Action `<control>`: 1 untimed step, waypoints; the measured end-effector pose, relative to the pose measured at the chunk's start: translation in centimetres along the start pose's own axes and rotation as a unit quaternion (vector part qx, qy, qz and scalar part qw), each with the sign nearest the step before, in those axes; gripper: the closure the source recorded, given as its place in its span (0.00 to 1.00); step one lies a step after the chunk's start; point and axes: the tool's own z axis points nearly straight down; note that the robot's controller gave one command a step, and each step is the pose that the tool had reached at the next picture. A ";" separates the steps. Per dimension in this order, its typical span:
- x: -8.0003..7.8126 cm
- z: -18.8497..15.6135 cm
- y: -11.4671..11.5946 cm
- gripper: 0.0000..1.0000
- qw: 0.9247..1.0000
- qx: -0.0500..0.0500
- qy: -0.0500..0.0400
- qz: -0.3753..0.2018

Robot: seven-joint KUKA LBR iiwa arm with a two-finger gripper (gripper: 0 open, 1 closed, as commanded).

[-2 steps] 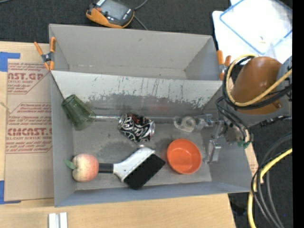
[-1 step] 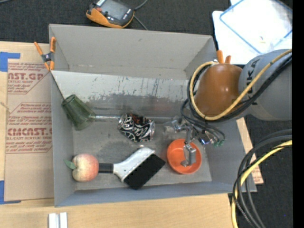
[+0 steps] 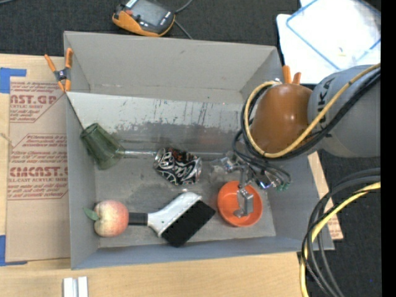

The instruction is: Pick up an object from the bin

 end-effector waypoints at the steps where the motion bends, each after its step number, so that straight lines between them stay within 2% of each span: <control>1: -1.2 2.8 -2.2 0.00 0.998 0.000 0.000 -0.065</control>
Offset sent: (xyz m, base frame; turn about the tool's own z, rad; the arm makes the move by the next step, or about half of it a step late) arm -0.0398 0.0533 -0.0268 -0.6852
